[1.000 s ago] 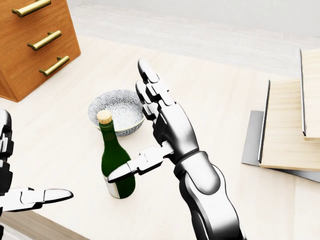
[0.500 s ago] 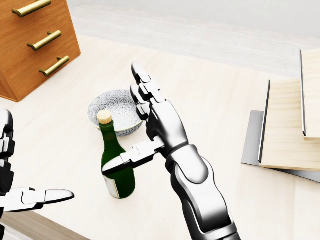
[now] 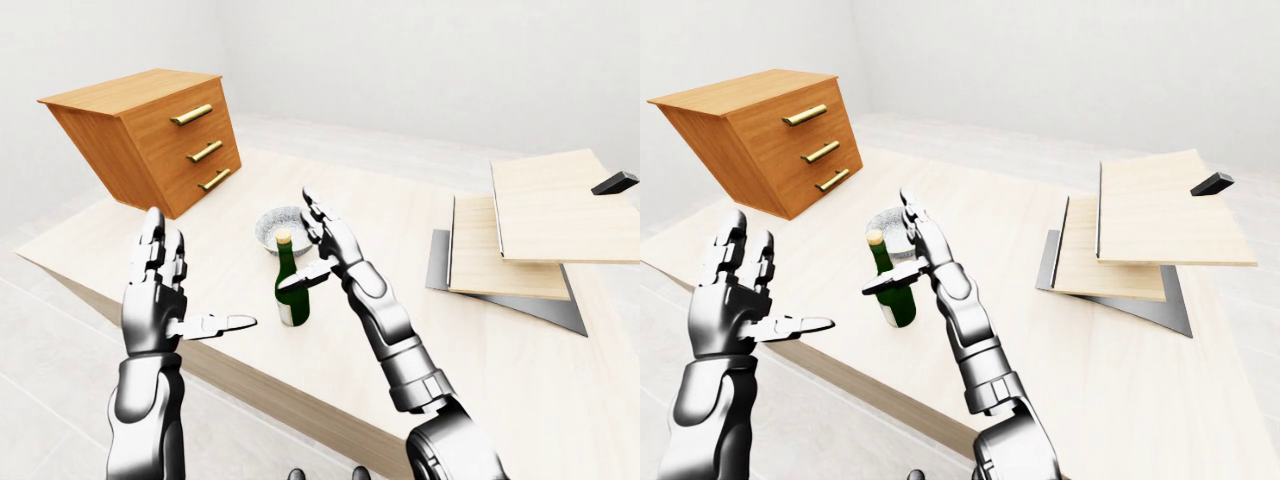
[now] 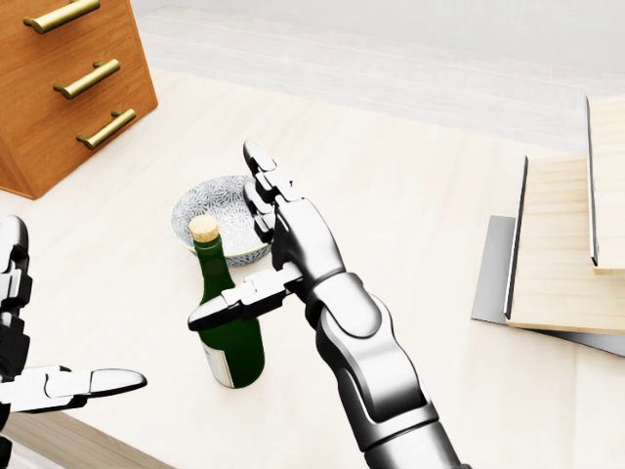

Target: Put the wine bottle on the wine rack.

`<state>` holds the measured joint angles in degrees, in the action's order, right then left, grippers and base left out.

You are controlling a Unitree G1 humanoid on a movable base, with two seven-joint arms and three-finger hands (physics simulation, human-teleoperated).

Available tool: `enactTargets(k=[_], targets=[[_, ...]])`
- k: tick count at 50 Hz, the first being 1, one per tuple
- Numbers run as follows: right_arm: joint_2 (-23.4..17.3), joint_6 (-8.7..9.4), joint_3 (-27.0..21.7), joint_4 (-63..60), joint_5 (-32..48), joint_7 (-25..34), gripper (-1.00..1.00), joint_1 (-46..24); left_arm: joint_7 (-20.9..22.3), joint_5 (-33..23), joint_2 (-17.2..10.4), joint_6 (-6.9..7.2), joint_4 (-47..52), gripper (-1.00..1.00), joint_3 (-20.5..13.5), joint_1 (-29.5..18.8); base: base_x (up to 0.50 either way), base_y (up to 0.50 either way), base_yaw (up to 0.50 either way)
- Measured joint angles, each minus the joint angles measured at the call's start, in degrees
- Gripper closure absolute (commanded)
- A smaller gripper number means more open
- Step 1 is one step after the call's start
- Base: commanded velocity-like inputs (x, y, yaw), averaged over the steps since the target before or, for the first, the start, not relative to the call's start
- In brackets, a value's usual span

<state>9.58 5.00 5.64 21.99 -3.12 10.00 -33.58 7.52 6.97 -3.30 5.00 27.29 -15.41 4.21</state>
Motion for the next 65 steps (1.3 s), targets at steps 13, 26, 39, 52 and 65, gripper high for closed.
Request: enactTargets(k=[13, 26, 39, 52, 65], targets=[[0.7, 0.0, -0.3, 5.9, -0.1, -0.2, -1.0, -2.7, -0.1, -0.1, 0.0, 0.0, -0.6, -1.0, 0.1, 0.0, 0.0, 0.0, 0.0], [1.5, 0.0, -0.1, 8.5, 0.3, -0.2, -1.0, -4.3, -0.1, -0.1, 0.0, 0.0, -0.7, -1.0, 0.3, 0.1, 0.0, 0.0, 0.0], [2.2, 0.0, -0.2, 11.8, 0.7, -0.1, -1.0, -5.8, 0.0, -0.2, 0.1, 0.0, -1.3, -1.0, 0.4, 0.2, 0.0, 0.0, 0.0], [2.7, 0.0, -0.3, 13.5, 0.7, 0.0, -1.0, -6.4, 0.0, -0.3, 0.2, 0.0, -1.6, -1.0, 0.7, 0.4, 0.0, 0.0, 0.0], [3.0, 0.0, -0.2, 13.1, 0.6, 0.0, -1.0, -7.0, 0.1, -0.3, 0.2, 0.0, -2.2, -1.0, 0.8, 0.4, 0.0, 0.0, 0.0]])
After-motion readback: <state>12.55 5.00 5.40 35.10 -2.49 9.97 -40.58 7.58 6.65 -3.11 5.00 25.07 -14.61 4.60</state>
